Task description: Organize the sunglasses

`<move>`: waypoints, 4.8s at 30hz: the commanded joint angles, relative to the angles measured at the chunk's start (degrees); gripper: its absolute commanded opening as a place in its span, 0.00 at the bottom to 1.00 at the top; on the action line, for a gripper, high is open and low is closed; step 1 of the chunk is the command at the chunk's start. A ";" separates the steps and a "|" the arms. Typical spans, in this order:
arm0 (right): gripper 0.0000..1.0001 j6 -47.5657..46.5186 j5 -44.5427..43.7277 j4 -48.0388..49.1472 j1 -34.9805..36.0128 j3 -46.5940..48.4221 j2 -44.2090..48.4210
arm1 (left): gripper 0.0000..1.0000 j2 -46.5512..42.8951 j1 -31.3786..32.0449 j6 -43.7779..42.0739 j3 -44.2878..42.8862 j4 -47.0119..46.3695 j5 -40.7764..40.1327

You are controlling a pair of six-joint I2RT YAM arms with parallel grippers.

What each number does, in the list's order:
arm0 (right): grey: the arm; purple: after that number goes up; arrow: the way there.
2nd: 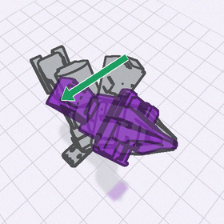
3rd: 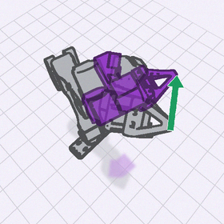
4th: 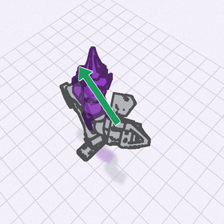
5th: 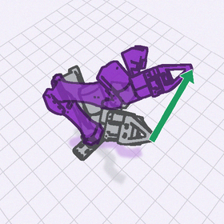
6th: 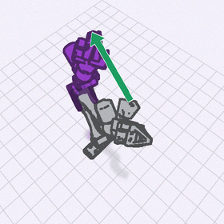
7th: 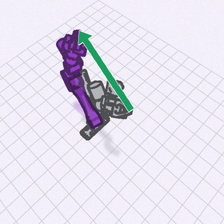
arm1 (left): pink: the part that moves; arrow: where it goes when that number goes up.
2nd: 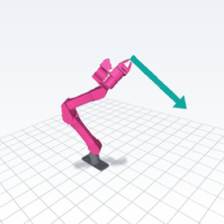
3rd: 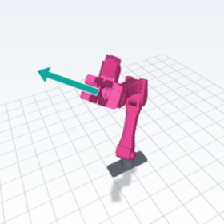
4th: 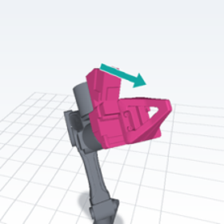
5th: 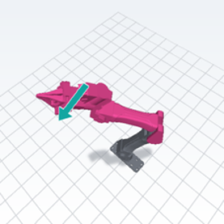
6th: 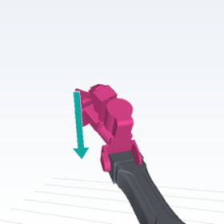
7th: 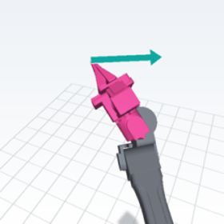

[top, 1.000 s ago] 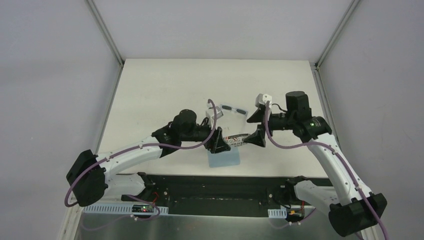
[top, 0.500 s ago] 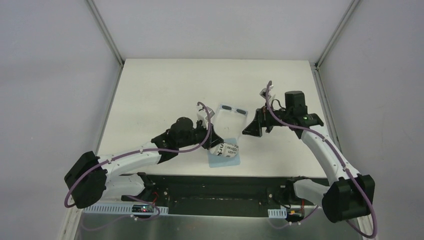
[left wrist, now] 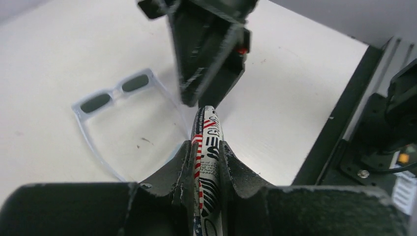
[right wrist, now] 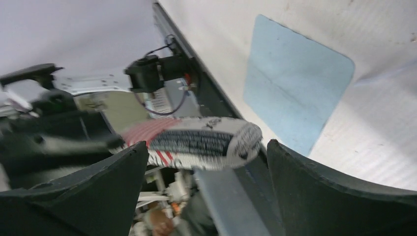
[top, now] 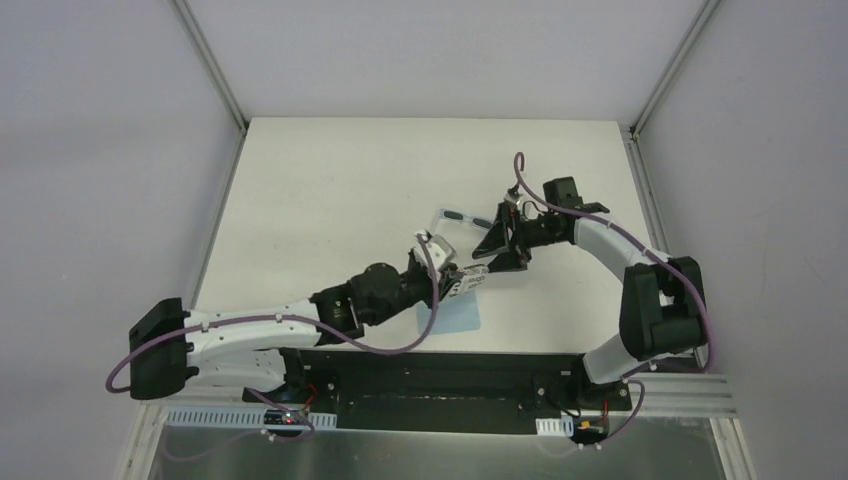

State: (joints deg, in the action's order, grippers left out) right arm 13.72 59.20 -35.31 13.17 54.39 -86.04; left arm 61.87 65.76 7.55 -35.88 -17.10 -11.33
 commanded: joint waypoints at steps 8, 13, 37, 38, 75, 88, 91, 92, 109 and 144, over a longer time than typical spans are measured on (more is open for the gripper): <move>0.93 21.60 14.09 9.96 -2.43 0.30 -3.57 | 0.00 15.49 17.72 -44.53 -2.07 -33.79 -38.06; 0.99 21.87 4.95 9.92 -6.43 -3.23 1.79 | 0.00 21.40 20.45 -56.03 -1.11 -48.36 -43.17; 0.94 2.10 -3.20 5.13 -5.85 0.03 7.22 | 0.00 10.95 20.79 -2.32 -8.30 3.54 -48.82; 0.91 -1.36 -4.74 2.81 -5.65 1.72 7.13 | 0.01 9.84 20.56 2.34 -9.04 8.67 -47.85; 0.76 -53.50 -36.38 -19.44 -9.15 -1.15 19.55 | 0.87 12.60 -7.30 22.71 -16.80 24.36 9.18; 0.88 -43.98 -49.03 -4.08 8.67 -9.03 16.70 | 0.87 6.12 -15.45 33.17 -6.57 22.92 8.81; 0.88 -42.33 -51.23 -2.38 10.68 -9.12 14.31 | 0.87 6.07 -15.70 32.56 -6.75 23.78 8.65; 0.88 -41.74 -51.77 -1.94 11.14 -9.24 13.65 | 0.87 6.03 -15.72 32.55 -6.61 23.93 8.57; 0.51 -39.03 -53.18 -1.65 13.48 -7.22 12.90 | 0.85 6.94 -15.83 33.88 -7.00 23.77 6.54; 0.46 -65.11 25.80 -48.08 2.83 17.29 1.44 | 0.82 5.55 -14.19 31.79 -2.85 -18.91 29.61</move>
State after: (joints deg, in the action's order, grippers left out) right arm -48.69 79.02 -82.61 16.99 71.37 -86.50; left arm 67.46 51.07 36.80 -39.51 -31.59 14.24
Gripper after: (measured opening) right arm 0.626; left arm 0.824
